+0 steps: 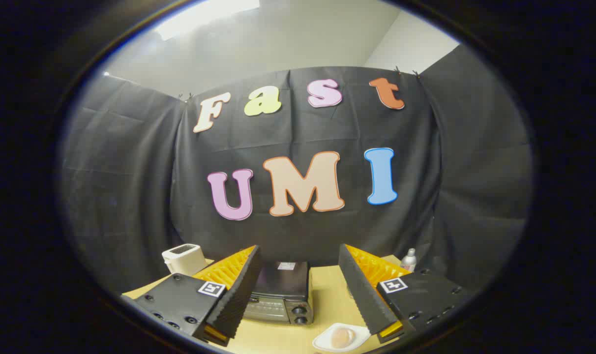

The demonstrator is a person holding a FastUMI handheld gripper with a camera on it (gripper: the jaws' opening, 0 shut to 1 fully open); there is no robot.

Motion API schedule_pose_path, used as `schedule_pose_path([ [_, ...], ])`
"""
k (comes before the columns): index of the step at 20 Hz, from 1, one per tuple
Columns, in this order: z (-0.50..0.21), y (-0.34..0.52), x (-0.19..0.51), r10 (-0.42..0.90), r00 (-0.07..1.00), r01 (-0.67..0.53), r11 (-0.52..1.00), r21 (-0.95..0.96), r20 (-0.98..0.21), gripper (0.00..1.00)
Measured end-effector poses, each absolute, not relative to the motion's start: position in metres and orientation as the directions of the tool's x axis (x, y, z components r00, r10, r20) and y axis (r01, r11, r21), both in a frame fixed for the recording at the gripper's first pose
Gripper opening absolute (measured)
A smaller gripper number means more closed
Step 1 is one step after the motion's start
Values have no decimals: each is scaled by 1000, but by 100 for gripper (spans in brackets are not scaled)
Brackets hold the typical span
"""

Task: Open the toaster oven, put the food inside, and close the toaster oven door.

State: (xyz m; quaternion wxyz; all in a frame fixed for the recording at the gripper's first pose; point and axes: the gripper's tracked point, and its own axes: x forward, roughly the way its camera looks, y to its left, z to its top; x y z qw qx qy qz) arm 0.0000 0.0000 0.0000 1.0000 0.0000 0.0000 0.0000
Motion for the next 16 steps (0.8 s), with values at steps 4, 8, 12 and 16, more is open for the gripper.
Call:
schedule_pose_path([
  [4,4,16,1,41,999,-41,999,11,17,98],
  [8,3,27,0,58,998,-58,998,5,14,97],
  [12,0,36,3,64,998,-64,998,1,6,98],
  [16,-2,52,6,96,995,-96,995,6,1,98],
])
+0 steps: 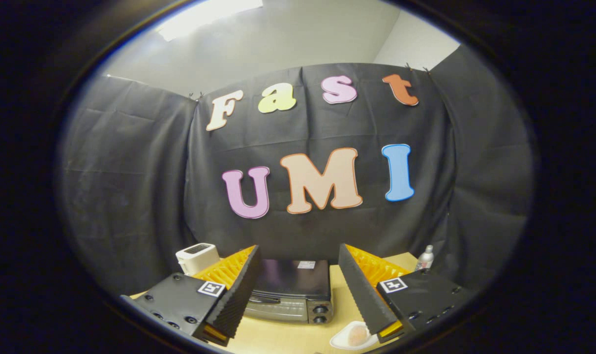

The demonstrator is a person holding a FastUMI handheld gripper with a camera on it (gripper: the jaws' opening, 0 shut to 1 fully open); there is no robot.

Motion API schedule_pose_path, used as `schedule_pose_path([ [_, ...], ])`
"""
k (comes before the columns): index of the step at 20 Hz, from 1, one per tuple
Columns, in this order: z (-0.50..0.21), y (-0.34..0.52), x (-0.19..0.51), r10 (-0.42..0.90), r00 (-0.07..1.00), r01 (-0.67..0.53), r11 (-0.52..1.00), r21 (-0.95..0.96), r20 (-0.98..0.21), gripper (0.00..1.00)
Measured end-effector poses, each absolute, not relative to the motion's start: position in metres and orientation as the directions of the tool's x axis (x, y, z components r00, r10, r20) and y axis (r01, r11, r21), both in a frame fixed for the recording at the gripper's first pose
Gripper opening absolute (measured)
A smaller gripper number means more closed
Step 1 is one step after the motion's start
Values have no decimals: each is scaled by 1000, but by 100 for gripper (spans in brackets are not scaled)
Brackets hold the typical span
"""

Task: Open the toaster oven, put the food inside, and close the toaster oven door.

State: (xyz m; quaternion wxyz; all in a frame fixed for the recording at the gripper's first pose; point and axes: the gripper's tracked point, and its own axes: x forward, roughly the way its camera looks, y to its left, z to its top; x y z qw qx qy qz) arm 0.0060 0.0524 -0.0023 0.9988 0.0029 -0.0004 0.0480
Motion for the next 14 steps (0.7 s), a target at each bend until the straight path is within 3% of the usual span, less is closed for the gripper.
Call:
schedule_pose_path([
  [14,-75,131,30,184,982,-182,982,46,-46,98],
])
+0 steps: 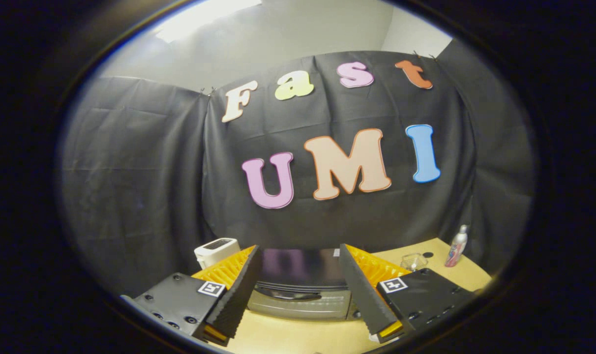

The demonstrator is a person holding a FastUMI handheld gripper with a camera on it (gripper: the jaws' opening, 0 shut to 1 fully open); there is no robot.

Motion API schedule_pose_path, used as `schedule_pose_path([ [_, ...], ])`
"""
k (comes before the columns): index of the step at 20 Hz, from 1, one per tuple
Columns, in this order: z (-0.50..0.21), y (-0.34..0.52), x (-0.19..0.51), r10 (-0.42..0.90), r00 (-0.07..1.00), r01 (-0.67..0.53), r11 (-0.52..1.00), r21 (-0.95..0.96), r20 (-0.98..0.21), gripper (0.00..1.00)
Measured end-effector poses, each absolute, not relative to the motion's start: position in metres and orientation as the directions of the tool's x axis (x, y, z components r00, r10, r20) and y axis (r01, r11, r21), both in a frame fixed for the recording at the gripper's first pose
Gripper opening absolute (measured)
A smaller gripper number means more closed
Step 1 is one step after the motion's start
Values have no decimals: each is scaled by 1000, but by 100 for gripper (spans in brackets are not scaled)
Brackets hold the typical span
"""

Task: Open the toaster oven, put the food inside, and close the toaster oven door.

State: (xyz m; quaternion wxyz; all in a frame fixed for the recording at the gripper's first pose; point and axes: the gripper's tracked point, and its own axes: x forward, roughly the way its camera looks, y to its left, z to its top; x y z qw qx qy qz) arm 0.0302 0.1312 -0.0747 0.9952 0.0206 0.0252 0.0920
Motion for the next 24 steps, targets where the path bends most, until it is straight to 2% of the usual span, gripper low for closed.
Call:
schedule_pose_path([
  [10,-138,197,62,208,975,-206,978,26,-81,98],
  [17,-158,204,76,132,991,-132,988,-75,-5,97],
  [24,-202,191,102,69,996,-74,994,-78,-62,100],
])
